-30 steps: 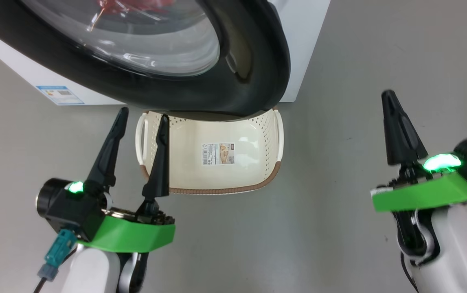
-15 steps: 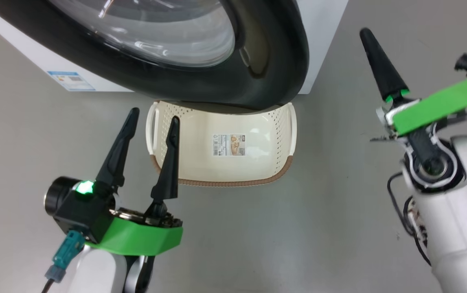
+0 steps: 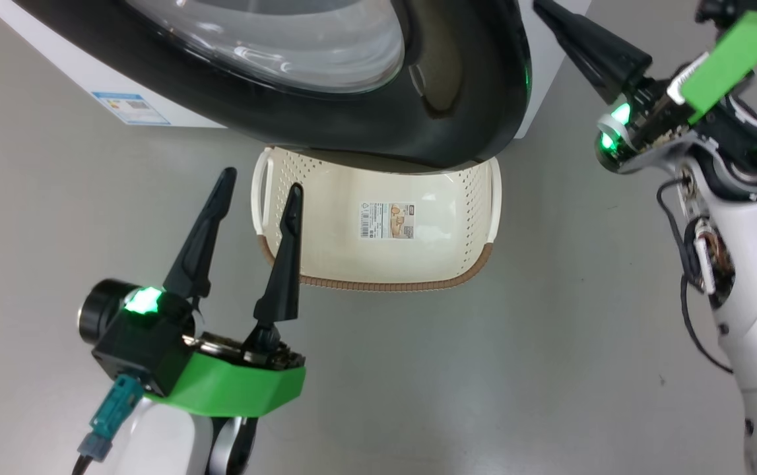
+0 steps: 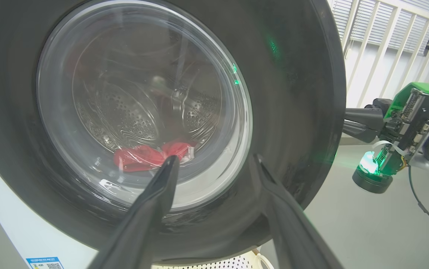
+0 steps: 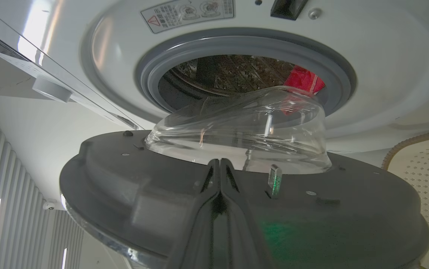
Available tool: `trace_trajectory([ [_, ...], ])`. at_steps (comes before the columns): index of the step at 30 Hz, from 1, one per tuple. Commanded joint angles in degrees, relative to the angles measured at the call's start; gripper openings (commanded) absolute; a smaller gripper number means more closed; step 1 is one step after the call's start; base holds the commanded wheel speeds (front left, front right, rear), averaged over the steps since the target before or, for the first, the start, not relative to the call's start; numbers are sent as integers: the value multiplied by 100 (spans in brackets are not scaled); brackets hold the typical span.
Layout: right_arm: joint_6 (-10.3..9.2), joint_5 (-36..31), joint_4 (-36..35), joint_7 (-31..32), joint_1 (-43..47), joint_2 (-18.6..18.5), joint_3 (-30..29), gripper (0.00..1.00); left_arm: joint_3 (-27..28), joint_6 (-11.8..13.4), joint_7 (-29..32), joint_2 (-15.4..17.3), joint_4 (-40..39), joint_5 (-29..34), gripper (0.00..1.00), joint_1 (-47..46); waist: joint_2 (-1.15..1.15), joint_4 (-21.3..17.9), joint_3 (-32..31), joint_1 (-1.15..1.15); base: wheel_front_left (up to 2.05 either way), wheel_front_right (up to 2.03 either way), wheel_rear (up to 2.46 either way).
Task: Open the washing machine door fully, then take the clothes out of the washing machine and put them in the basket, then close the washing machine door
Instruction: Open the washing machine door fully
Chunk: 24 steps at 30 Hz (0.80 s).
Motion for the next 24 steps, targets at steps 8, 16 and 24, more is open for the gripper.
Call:
trace_trajectory([
  [8,39,667,630,1033,-827,-112,453,0,114,94,-26,101,-187,-63,100,-116,0,58,61,0,0,0,0],
  [16,39,665,566,1262,-868,-216,915,0,103,139,-26,101,-156,-72,100,-122,0,115,3,0,0,0,0],
  [24,39,448,211,1101,-409,-259,1352,0,150,215,-26,101,-148,-92,100,-21,0,210,-233,0,0,0,0],
])
